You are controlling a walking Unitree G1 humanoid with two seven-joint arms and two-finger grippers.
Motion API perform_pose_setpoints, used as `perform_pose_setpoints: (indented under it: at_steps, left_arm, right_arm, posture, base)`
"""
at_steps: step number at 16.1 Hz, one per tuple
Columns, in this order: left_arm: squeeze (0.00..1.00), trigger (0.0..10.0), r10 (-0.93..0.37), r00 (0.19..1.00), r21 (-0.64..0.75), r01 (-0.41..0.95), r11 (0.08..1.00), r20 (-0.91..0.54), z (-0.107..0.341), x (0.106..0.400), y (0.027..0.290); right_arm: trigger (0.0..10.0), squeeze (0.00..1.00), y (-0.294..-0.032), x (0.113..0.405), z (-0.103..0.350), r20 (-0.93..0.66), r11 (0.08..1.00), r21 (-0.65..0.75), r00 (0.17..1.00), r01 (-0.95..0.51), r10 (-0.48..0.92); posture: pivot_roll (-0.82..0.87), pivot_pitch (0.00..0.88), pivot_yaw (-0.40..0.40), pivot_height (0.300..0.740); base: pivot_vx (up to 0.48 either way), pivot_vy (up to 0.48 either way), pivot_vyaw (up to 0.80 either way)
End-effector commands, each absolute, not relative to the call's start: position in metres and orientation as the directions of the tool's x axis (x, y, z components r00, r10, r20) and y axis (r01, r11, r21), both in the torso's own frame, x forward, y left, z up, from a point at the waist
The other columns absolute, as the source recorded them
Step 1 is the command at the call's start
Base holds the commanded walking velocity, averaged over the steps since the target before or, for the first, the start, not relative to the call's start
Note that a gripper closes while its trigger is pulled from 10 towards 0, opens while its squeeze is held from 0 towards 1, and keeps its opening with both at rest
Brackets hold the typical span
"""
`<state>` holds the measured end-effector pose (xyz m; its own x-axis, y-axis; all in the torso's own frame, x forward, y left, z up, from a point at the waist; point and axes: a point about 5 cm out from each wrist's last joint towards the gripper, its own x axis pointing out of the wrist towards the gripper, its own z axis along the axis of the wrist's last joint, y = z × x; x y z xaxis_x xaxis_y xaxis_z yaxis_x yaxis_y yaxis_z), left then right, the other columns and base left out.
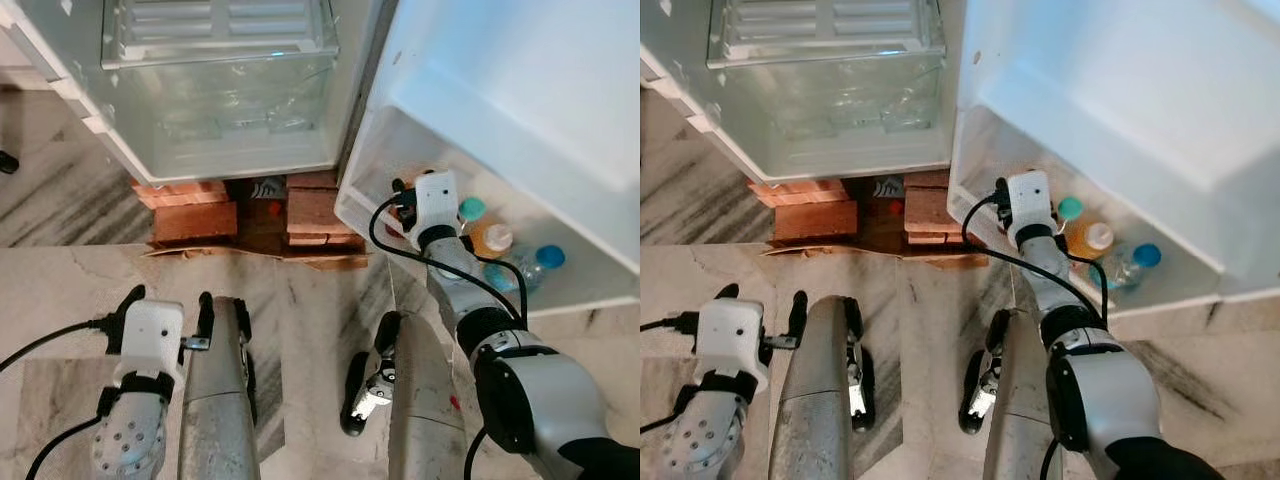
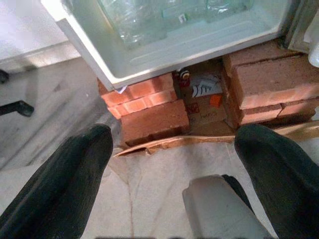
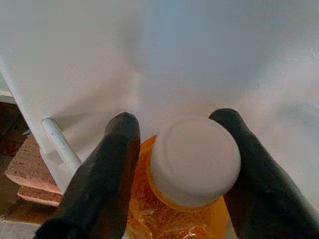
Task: Restocking fridge
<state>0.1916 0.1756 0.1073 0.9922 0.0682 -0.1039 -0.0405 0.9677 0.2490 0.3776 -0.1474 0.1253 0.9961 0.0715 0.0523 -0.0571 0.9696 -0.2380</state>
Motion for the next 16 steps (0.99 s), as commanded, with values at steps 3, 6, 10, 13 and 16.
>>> perform_pose_setpoints:
  at_steps: [3, 6, 10, 13, 16]
  left_arm:
    - [0.00, 10.0, 0.084, 0.987, 0.261, -0.046, 0.964, -0.135, 0.098, 0.192, 0.178]
    - [0.00, 10.0, 0.076, 0.990, 0.257, -0.043, 0.966, -0.120, 0.094, 0.204, 0.176]
    - [0.00, 10.0, 0.046, 0.995, 0.258, -0.022, 0.966, -0.088, 0.092, 0.225, 0.172]
    - [0.00, 10.0, 0.036, 0.996, 0.251, -0.016, 0.968, -0.077, 0.088, 0.238, 0.171]
    - [0.00, 10.0, 0.028, 0.995, 0.214, -0.008, 0.977, -0.093, 0.080, 0.240, 0.168]
  right_arm:
    - [10.0, 1.00, -0.152, 0.379, 0.126, 0.041, 0.968, -0.237, 0.995, -0.079, 0.091]
    - [10.0, 1.00, -0.159, 0.386, 0.146, 0.088, 0.973, -0.210, 0.989, -0.099, 0.120]
    - [10.0, 1.00, -0.168, 0.395, 0.172, 0.122, 0.953, -0.275, 0.978, -0.131, 0.170]
    - [10.0, 1.00, -0.172, 0.397, 0.181, 0.130, 0.950, -0.274, 0.972, -0.152, 0.194]
    - [10.0, 1.00, -0.170, 0.390, 0.165, 0.110, 0.955, -0.212, 0.966, -0.208, 0.235]
  posture:
    - [0.30, 0.358, -0.067, 0.585]
    - [0.28, 0.320, -0.068, 0.585]
    - [0.24, 0.249, -0.059, 0.585]
    - [0.20, 0.182, -0.040, 0.585]
    - [0.17, 0.141, -0.026, 0.585]
  base:
    - [0.000, 0.000, 0.00]
    - [0.000, 0.000, 0.00]
    - [0.000, 0.000, 0.00]
    - [0.000, 0.000, 0.00]
    - [0.000, 0.000, 0.00]
